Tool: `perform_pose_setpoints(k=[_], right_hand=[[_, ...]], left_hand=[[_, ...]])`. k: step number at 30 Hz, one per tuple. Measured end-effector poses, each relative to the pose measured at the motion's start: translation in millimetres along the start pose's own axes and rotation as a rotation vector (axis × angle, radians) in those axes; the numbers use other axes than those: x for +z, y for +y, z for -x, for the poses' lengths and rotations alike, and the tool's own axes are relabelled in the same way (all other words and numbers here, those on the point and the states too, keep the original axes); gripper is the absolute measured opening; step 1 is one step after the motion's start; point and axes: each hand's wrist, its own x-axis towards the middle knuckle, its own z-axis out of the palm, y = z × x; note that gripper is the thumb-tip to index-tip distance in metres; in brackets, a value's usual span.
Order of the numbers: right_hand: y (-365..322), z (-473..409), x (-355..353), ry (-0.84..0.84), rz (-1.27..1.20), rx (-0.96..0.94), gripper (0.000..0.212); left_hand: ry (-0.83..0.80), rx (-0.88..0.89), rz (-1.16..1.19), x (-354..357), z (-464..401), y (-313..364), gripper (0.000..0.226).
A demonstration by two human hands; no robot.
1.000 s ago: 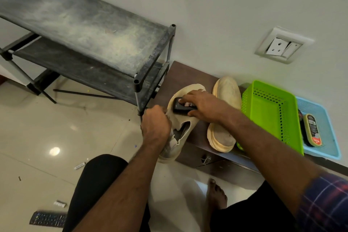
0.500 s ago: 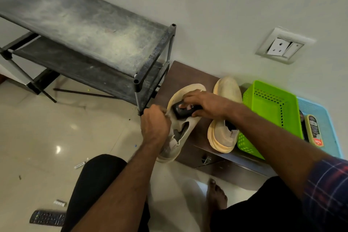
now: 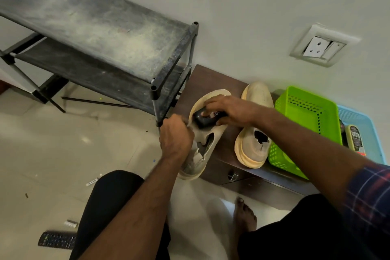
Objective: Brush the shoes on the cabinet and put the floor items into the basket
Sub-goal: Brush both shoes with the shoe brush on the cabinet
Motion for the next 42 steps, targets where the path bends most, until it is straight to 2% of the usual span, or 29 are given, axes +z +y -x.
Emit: perform_pose_setpoints(k=[2,4,7,10,12,13,18,20,23,24,26,28,29,31,34,35,38,42], right_hand=[[11,-1,-9,0.044,0.118,0.055,0.055],[21,-4,-20,0.158,0.249,0.151,0.051],[25,1,-32,0.256,0.147,0.276,0.052],[-5,8,-22,0.105,-0.011,0.088,0.054],[-23,7,-7,-0.031,0.006,-0.007,0.052],[-20,5,-4,-0.031,0.026,0.003,0.053],[10,5,-22,0.194,0.010,0.428,0.054],[1,6,-22,0.415,-0.055,0.539,0.052],[-24,18,-16,0.802,-0.299,0.645,0.046],[-31,23,-12,0.854,-0.345,0.691,0.045],[-44,32,-1,0.873,-0.340,0.775,0.045],[-54,36,12,0.840,-0.343,0.817,0.044],[-56,36,17,0.819,-0.357,0.829,0.043],[-60,36,25,0.784,-0.406,0.849,0.043],[-68,35,38,0.781,-0.428,0.835,0.044],[-72,35,42,0.784,-0.415,0.805,0.045],[-67,27,52,0.779,-0.336,0.738,0.046],[-38,12,50,0.747,-0.196,0.846,0.044]], left_hand=[[0.003,-0.001,0.008,-1,0,0,0.023],[0.008,-0.003,0.016,-2,0,1,0.024],[0.022,-0.003,0.015,-2,-1,2,0.023],[0.019,-0.004,-0.003,-2,-1,2,0.020],[0.021,0.006,-0.008,-1,0,2,0.020],[0.016,0.012,-0.016,-2,1,3,0.020],[0.010,0.022,-0.025,-6,3,5,0.022],[0.005,-0.002,-0.025,-7,2,6,0.022],[0.062,0.001,-0.005,-17,6,18,0.019],[0.095,0.031,0.002,-21,9,23,0.024],[0.101,0.103,0.003,-28,16,33,0.057],[-0.004,0.136,-0.059,-31,28,43,0.080],[-0.075,0.142,-0.123,-30,32,46,0.081],[-0.178,0.166,-0.255,-25,39,52,0.070],[-0.160,0.207,-0.346,-19,36,52,0.036],[-0.142,0.187,-0.336,-19,32,51,0.031],[-0.109,0.122,-0.275,-17,25,43,0.029],[-0.083,0.134,-0.233,-9,20,32,0.024]])
